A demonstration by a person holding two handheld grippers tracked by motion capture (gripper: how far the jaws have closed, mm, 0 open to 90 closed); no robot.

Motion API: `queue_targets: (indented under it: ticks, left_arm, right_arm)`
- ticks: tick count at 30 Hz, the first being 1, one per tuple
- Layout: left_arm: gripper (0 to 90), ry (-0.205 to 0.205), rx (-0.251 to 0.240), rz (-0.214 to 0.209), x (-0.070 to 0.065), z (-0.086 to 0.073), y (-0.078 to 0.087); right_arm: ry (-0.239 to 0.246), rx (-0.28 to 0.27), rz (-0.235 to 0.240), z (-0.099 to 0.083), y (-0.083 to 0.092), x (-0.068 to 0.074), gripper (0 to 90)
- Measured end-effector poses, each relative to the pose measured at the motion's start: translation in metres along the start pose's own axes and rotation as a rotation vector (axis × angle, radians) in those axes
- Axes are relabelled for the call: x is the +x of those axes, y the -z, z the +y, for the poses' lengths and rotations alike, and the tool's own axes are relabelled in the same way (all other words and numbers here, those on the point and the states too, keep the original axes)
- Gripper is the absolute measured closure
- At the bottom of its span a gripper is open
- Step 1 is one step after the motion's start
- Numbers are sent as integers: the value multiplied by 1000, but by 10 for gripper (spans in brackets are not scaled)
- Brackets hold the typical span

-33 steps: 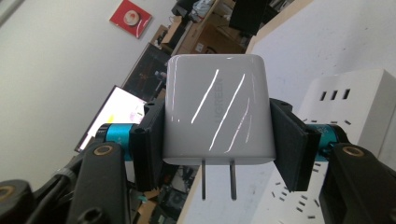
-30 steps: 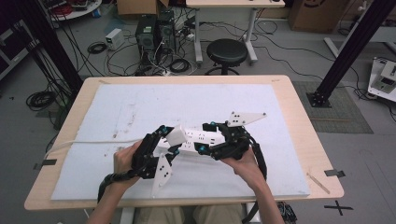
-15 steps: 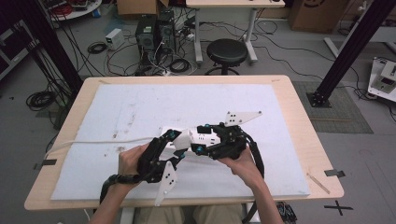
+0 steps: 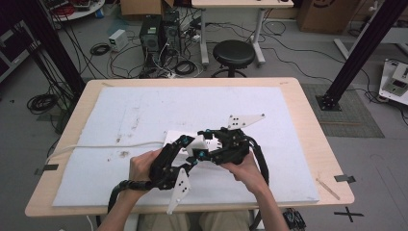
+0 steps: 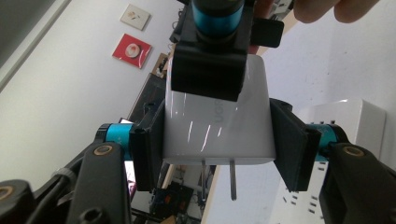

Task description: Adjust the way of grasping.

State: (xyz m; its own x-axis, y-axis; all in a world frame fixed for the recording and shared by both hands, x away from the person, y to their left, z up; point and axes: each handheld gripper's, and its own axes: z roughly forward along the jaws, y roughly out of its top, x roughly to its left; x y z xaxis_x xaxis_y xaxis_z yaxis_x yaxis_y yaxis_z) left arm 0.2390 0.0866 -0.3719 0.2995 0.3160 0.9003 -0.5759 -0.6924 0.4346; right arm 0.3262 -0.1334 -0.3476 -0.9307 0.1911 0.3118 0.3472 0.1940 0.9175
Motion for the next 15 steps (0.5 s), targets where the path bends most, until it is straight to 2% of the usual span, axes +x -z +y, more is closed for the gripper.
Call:
queue_targets:
  ticks: [1,5,8,15]
  left_arm:
    - [424,25,-8,1,0,1,-1]
    - [424,52,-9,11,0,1,-3]
    - [424,62,-9,22,0,2,-3]
    - [424,75,-8,35,-2,5,-6]
  right_arm:
    - [-4,-7,-1,0,0,0,261]
    - [-2,-25,7,0,2,0,304]
    - [1,-22,0,0,2,0,308]
    - [-27,-49,12,-7,1,-3,344]
